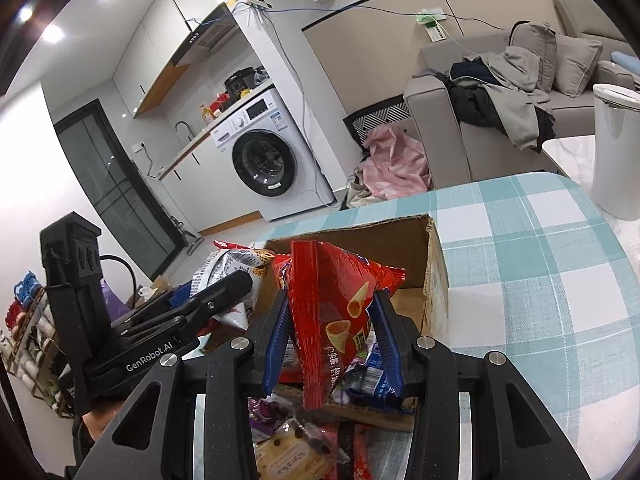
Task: Organize snacks
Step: 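Lift both held bags and carry them over the cardboard box, then open both tools to drop the bags into the box, then withdraw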
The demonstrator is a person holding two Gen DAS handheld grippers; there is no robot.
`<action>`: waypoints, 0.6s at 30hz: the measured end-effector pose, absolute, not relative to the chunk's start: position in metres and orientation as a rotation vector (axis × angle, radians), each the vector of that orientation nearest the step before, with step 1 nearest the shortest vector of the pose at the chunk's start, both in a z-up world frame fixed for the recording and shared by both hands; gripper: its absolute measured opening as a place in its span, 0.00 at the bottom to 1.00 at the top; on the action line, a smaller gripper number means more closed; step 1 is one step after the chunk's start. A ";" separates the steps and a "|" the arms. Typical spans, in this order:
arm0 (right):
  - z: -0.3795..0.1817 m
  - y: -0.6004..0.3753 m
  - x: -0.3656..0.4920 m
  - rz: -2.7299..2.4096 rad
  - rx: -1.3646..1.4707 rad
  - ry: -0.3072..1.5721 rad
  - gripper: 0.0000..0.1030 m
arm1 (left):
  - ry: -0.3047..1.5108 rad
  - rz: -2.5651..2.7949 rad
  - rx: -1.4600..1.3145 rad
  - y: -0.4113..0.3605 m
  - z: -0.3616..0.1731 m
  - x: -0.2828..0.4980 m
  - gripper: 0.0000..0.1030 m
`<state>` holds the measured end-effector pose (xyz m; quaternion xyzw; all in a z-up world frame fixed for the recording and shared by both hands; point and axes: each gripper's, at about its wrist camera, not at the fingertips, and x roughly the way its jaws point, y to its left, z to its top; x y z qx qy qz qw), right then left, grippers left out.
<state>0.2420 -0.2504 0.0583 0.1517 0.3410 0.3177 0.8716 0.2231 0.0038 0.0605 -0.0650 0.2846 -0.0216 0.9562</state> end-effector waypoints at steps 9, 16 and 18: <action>0.044 -0.247 0.260 0.629 0.322 0.748 0.40 | 0.612 -0.033 -0.088 -0.007 0.043 0.239 0.53; 0.041 -0.241 0.265 0.617 0.302 0.756 0.40 | 0.628 -0.026 -0.102 -0.007 0.037 0.246 0.53; 0.041 -0.241 0.265 0.622 0.307 0.758 0.40 | 0.633 -0.031 -0.110 -0.005 0.038 0.245 0.53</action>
